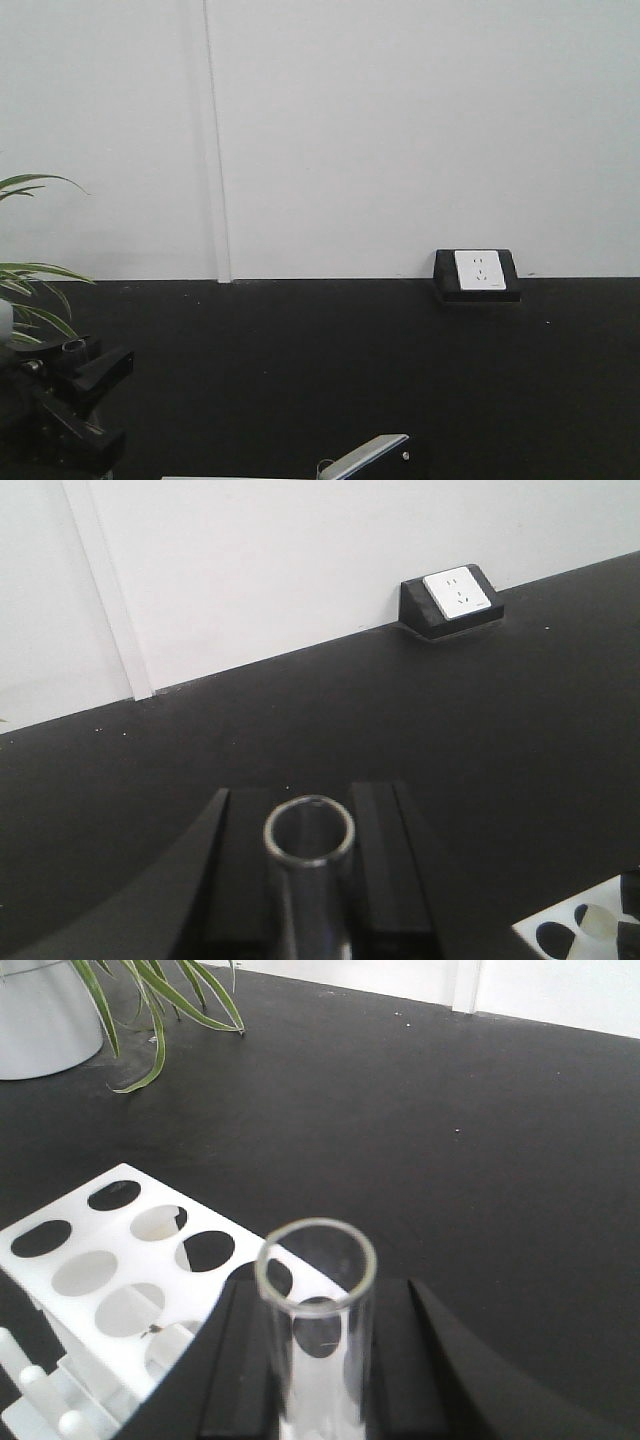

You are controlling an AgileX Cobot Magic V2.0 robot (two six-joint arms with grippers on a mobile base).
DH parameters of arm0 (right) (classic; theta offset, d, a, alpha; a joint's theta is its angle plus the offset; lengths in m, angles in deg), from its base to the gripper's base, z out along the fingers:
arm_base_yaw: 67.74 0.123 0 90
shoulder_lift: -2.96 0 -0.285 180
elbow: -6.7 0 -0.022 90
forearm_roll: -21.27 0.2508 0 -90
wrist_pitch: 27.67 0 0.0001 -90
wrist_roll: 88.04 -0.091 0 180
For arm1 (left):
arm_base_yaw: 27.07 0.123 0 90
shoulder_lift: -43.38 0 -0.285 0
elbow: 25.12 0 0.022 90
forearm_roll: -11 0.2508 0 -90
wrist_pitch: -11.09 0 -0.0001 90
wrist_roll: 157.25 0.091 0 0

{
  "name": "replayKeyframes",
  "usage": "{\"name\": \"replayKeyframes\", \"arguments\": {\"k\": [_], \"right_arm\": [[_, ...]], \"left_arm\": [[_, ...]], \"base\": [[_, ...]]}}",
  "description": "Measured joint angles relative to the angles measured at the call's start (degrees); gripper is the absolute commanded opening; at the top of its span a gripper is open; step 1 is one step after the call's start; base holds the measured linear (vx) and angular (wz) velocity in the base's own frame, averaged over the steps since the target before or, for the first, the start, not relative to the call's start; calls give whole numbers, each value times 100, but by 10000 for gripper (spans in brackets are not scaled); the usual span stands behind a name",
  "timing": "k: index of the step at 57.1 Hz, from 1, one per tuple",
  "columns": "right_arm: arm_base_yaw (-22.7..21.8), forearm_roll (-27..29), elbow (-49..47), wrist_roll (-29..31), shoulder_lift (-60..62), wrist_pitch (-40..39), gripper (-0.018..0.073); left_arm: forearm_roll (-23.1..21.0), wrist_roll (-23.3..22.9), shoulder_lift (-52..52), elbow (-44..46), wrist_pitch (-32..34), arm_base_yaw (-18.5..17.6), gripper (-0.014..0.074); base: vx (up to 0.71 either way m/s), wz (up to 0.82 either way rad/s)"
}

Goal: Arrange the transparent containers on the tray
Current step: 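Lift the tube with the right gripper and hold both tubes upright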

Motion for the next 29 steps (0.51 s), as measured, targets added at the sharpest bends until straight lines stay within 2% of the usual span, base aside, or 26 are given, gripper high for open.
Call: {"name": "replayKeyframes", "arguments": {"k": [10,19,29], "right_arm": [[0,19,0,120,83,43,53],[0,225,-42,301,500,346,44],[0,420,-343,872,961,889,47]], "left_arm": [[0,0,0,0,0,0,176],[0,0,0,0,0,0,176],[0,0,0,0,0,0,176]], "base": [[0,0],[0,0],[0,0]]}}
